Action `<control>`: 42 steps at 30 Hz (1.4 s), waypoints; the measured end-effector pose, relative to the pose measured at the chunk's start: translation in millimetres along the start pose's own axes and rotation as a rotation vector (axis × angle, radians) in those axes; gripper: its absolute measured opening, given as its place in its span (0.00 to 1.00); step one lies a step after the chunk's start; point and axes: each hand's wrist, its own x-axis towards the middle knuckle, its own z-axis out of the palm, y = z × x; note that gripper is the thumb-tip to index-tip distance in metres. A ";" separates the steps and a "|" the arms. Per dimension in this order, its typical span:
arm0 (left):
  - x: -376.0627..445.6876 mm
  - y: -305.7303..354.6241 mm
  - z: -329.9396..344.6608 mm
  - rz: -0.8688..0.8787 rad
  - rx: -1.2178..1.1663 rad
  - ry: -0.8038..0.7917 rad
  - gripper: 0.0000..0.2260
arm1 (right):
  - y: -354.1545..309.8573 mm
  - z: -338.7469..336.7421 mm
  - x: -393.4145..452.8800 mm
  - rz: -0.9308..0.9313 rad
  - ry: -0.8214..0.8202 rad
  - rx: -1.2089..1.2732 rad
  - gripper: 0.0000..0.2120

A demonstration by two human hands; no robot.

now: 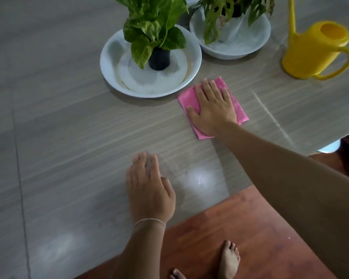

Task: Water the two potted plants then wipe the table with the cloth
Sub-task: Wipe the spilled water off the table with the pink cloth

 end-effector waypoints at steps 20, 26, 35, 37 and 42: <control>1.7 2.9 -3.1 -0.003 -0.011 0.022 0.25 | -2.3 24.1 -181.0 0.028 0.035 0.010 0.37; 0.5 -1.5 1.7 0.000 -0.020 0.044 0.25 | 84.3 10.5 -148.7 0.185 0.042 0.017 0.37; 1.0 -0.3 4.0 -0.003 0.006 0.063 0.25 | 221.4 -27.6 -57.7 0.551 0.065 0.066 0.40; -0.7 0.0 3.8 -0.013 0.003 0.064 0.25 | 230.7 -31.6 -48.8 0.567 0.055 0.068 0.41; -0.1 2.0 4.1 -0.011 0.017 0.049 0.25 | 232.5 -27.7 -48.2 0.572 0.049 0.051 0.40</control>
